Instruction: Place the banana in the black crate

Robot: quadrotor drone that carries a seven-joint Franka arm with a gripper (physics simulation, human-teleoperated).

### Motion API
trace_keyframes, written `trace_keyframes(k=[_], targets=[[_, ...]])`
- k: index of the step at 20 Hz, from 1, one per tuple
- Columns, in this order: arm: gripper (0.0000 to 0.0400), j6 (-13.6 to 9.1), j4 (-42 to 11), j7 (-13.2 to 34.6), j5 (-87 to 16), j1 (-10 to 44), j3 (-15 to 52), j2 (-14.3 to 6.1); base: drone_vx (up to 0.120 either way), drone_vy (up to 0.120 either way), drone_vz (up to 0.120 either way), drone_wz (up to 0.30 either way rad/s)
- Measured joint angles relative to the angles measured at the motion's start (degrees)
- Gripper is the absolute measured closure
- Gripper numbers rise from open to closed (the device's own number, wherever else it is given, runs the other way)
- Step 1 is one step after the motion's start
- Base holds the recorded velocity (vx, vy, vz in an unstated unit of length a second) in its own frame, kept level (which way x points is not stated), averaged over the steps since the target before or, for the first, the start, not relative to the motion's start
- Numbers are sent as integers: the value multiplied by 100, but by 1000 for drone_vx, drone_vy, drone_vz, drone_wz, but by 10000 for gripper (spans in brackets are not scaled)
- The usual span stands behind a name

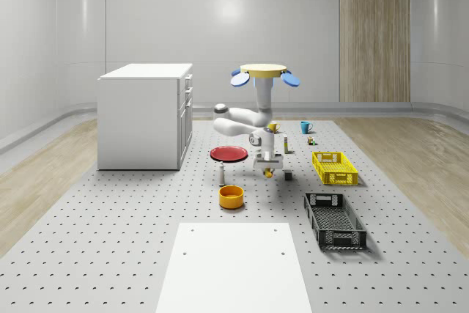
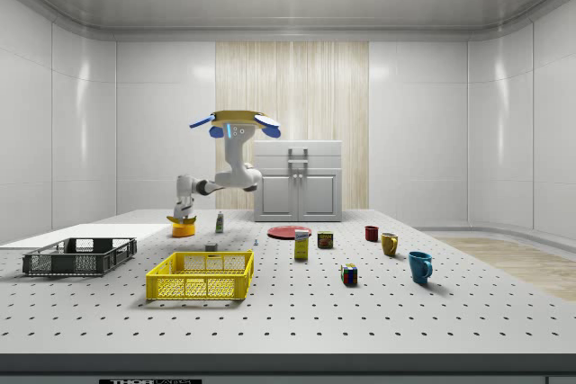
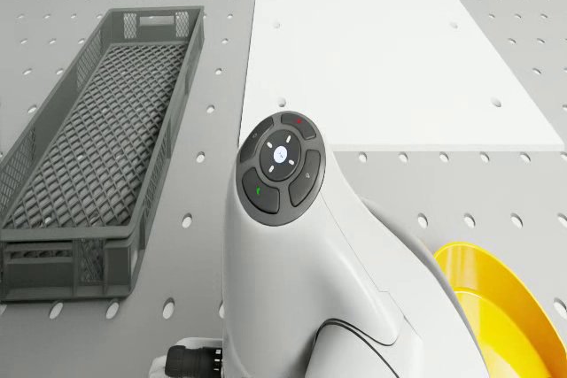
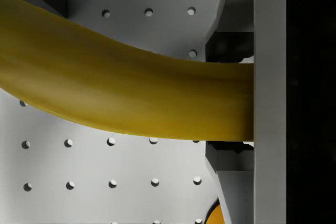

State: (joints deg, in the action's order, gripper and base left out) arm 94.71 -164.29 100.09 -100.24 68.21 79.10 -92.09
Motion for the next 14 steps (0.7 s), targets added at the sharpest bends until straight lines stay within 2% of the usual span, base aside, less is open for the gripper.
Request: trace_keyframes(k=[14], targets=[[199, -50, -6, 19, -3, -14, 12, 48, 120, 120, 120, 0]])
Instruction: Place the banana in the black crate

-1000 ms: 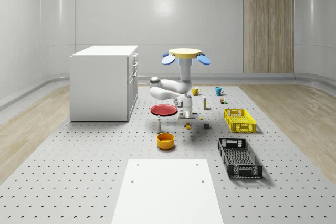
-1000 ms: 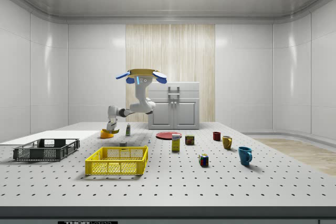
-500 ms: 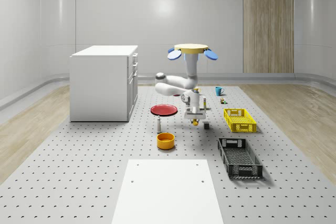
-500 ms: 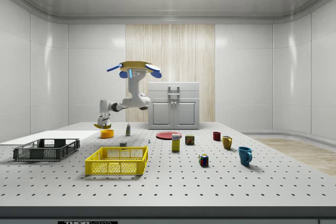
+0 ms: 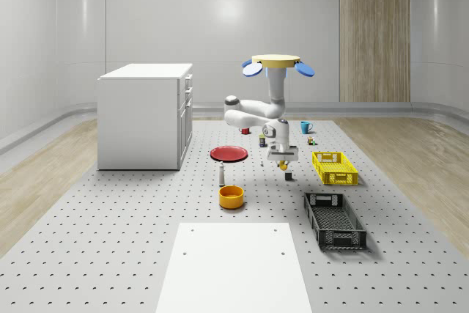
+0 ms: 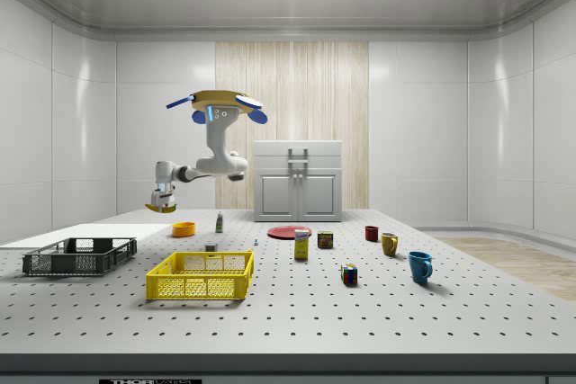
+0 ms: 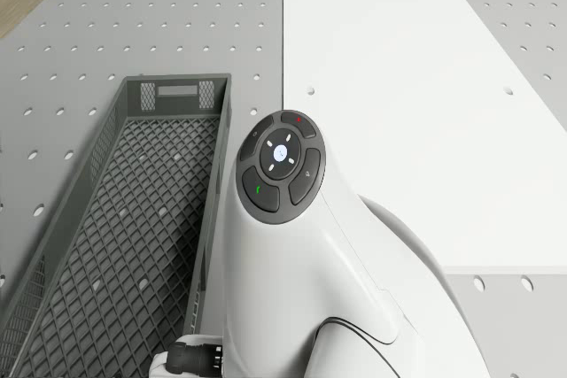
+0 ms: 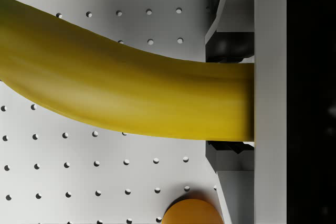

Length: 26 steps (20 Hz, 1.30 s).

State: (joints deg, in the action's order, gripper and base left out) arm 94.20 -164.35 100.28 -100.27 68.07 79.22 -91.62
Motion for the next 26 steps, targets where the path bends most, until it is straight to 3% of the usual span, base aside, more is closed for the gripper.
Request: trace_keyframes(k=[26], targets=[[199, -54, -2, -32, -23, -12, -7, 58, 120, 120, 0, 0]])
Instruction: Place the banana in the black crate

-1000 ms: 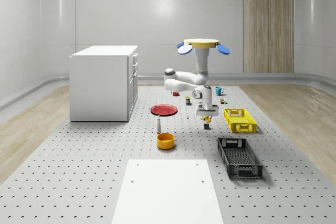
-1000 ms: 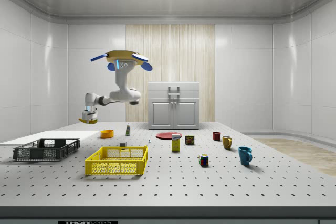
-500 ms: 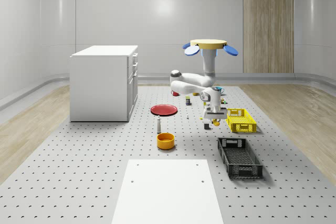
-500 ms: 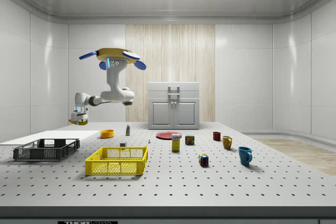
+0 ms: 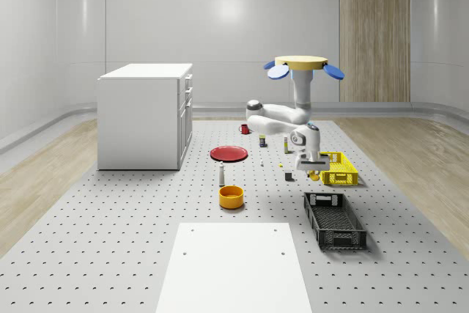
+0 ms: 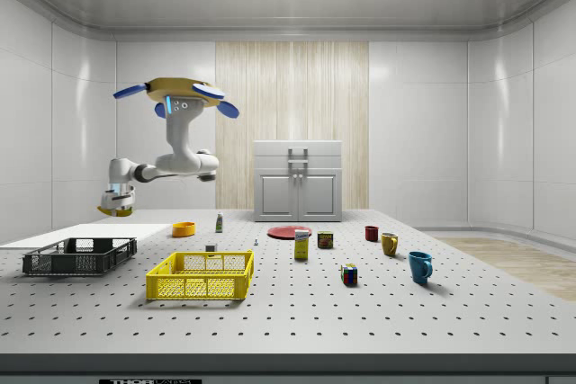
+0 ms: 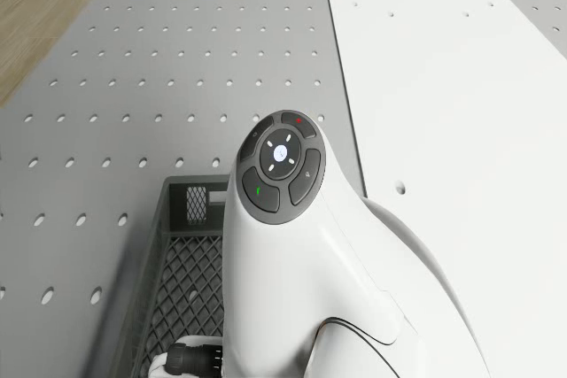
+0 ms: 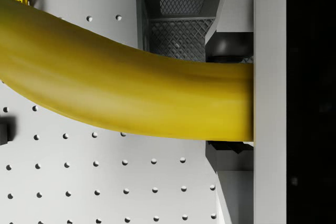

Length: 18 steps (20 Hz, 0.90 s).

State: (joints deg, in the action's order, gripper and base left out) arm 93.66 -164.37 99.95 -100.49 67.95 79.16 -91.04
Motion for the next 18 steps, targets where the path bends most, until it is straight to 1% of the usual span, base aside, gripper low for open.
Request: trace_keyframes(k=[2, 11, 12, 14, 18], targets=[[199, -3, 0, -1, -1, -1, 0, 3, 120, 120, 0, 0], [199, -14, -1, -3, -6, -3, -2, 15, 116, 120, -120, 0], [199, -15, -1, -3, -6, -3, -2, 16, 0, 0, 0, 0], [199, -17, -1, -3, -7, -4, -2, 19, 120, 0, 0, 0], [199, -21, -1, -4, -9, -5, -3, 23, 120, 0, -110, 0]])
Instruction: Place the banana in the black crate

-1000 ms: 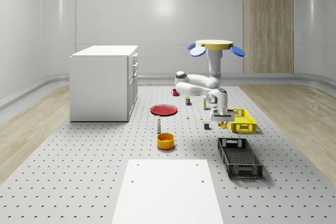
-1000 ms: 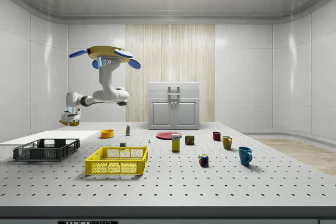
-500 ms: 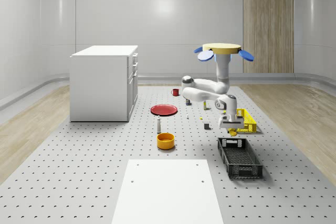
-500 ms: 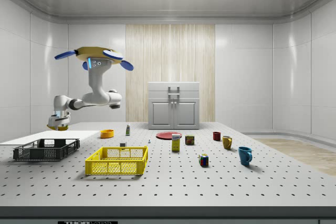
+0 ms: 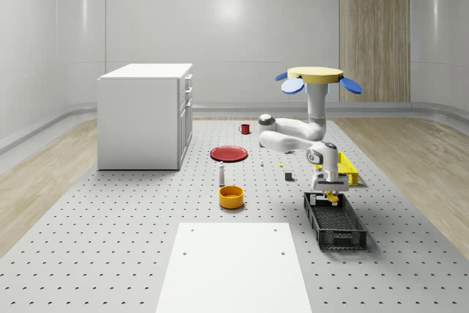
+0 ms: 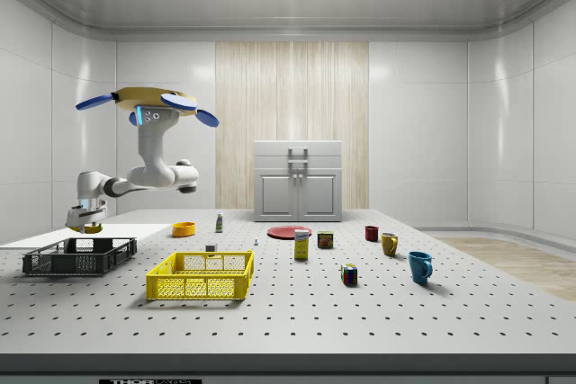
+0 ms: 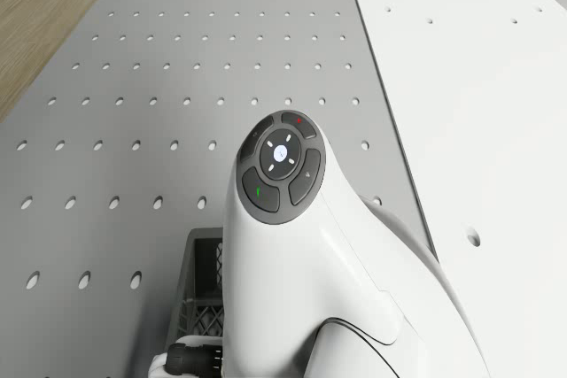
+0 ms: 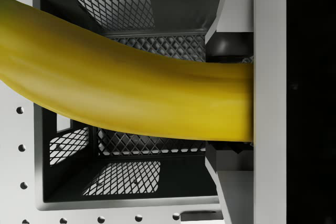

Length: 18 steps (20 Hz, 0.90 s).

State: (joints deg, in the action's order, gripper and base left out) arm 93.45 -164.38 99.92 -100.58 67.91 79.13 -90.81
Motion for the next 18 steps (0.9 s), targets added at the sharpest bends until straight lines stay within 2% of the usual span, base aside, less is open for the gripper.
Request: trace_keyframes(k=[9, 18], targets=[[199, -8, 0, -1, -3, -2, -1, 8, 120, 0, -120, 0], [199, 115, 75, 14, -368, 55, -386, 4, 4, 0, -4, 0]])
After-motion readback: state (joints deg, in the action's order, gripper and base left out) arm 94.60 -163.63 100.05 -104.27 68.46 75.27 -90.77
